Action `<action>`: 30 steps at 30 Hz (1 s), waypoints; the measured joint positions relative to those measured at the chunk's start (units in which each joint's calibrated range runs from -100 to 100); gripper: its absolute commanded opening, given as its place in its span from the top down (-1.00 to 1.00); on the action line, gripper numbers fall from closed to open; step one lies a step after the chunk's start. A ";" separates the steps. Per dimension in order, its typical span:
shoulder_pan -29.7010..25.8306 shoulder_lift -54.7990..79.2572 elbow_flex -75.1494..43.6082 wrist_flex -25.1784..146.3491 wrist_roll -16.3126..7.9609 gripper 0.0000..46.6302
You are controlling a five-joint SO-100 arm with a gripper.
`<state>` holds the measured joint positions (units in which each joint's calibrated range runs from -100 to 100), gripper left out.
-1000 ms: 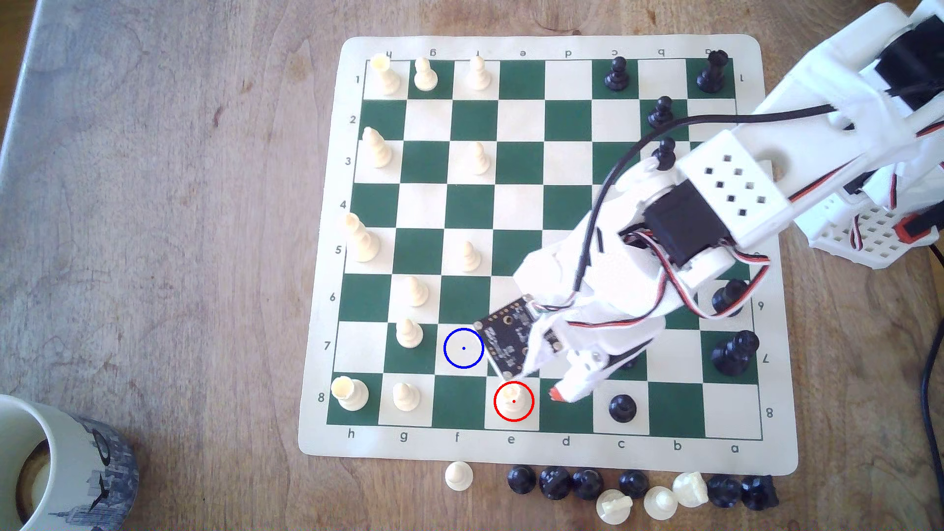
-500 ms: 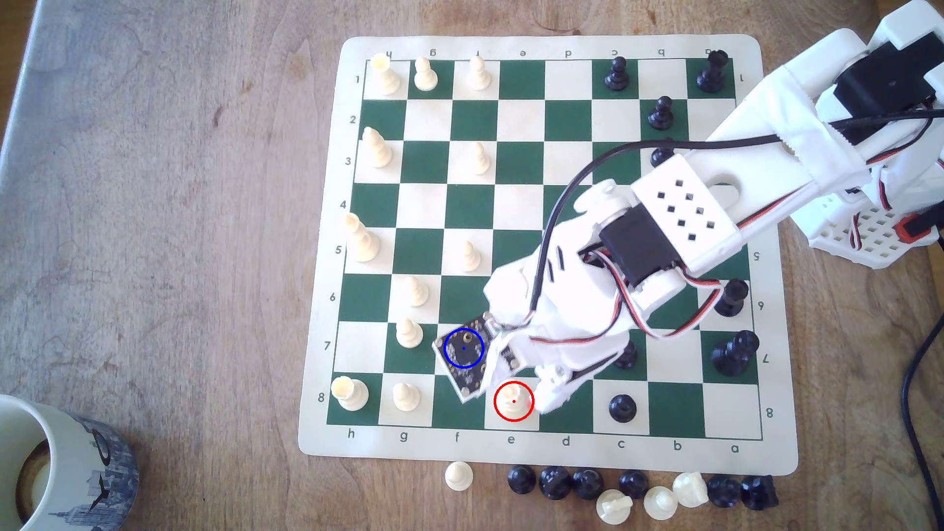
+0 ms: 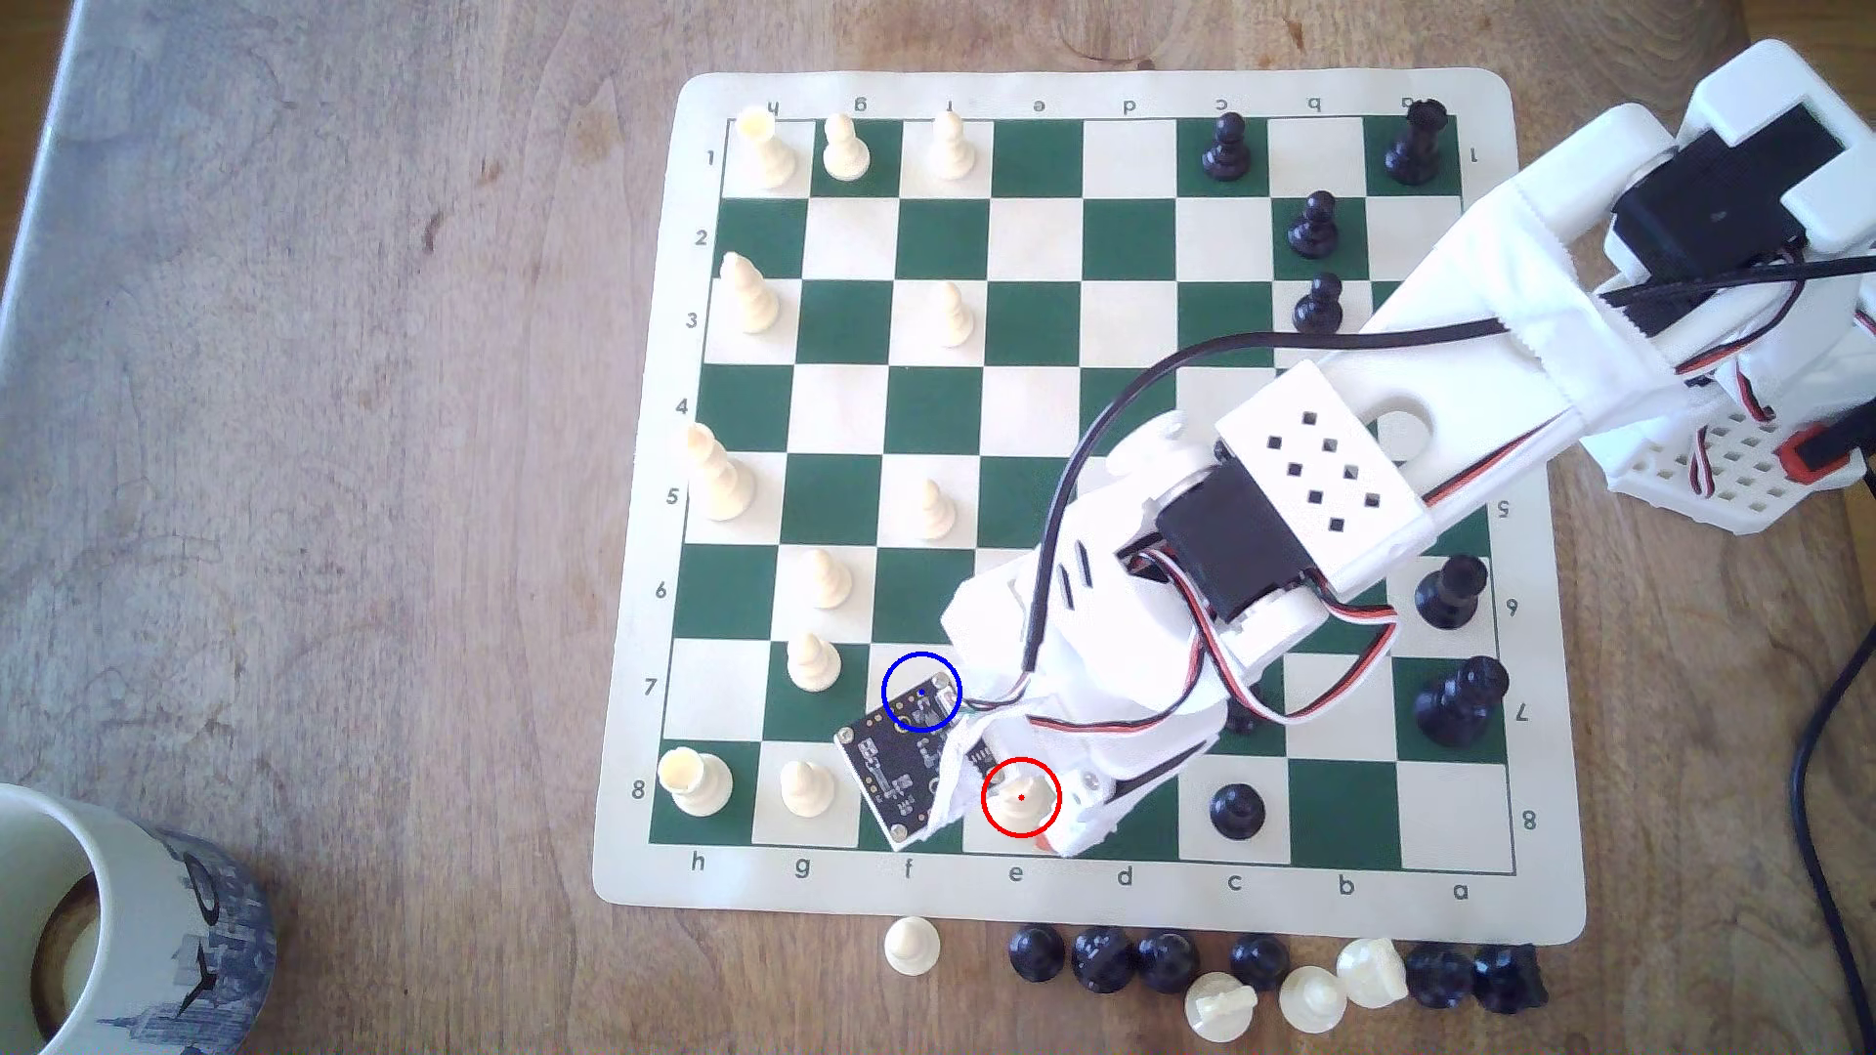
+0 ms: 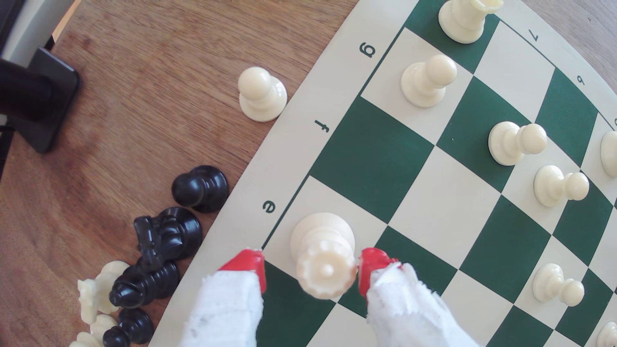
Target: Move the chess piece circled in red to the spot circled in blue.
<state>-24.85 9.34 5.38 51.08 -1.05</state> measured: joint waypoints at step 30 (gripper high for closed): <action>1.18 -5.11 -1.08 0.80 -0.54 0.99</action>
<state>-23.67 4.23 4.29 51.87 -1.59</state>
